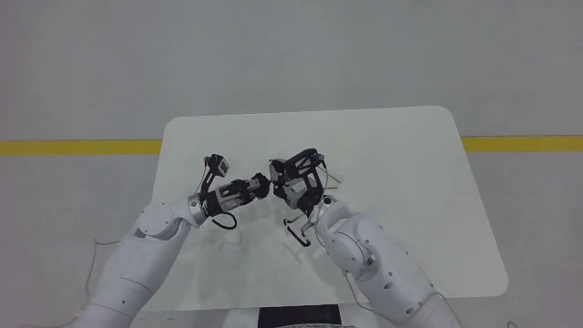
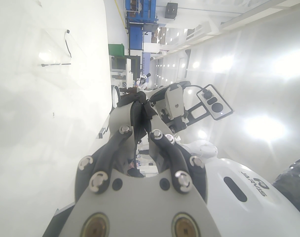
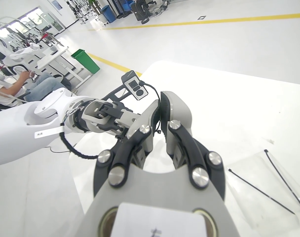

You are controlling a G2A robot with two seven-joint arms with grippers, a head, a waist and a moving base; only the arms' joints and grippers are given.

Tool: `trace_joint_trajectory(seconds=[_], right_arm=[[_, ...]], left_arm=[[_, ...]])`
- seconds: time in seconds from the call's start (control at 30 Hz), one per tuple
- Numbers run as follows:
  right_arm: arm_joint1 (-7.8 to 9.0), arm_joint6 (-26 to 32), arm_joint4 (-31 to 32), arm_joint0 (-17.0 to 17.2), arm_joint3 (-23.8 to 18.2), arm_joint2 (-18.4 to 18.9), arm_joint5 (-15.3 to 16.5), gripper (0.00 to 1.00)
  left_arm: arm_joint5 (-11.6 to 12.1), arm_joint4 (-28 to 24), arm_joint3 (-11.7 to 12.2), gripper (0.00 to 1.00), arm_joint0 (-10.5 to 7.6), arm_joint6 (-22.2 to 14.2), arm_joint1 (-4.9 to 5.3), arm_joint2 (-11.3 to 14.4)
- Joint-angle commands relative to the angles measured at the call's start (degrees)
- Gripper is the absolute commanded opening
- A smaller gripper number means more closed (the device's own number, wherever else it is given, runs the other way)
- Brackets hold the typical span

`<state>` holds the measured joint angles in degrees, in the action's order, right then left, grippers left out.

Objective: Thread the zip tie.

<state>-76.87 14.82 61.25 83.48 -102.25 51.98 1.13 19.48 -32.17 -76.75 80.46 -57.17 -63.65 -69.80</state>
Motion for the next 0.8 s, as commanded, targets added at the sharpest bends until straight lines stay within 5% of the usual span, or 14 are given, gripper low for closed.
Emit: trace_joint_trajectory(seconds=[0.0,0.77], right_arm=[[0.00,0.04,0.20,0.04,0.03,0.01,-0.06,0.00],[0.29,-1.58,0.22,1.97,-2.57,2.15,0.22,0.00]], left_arm=[[0.00,0.00,0.00,0.00,0.00,0.00,0.00,0.00],[0.00,0.00,0.00,0.00,0.00,0.00,0.00,0.00]])
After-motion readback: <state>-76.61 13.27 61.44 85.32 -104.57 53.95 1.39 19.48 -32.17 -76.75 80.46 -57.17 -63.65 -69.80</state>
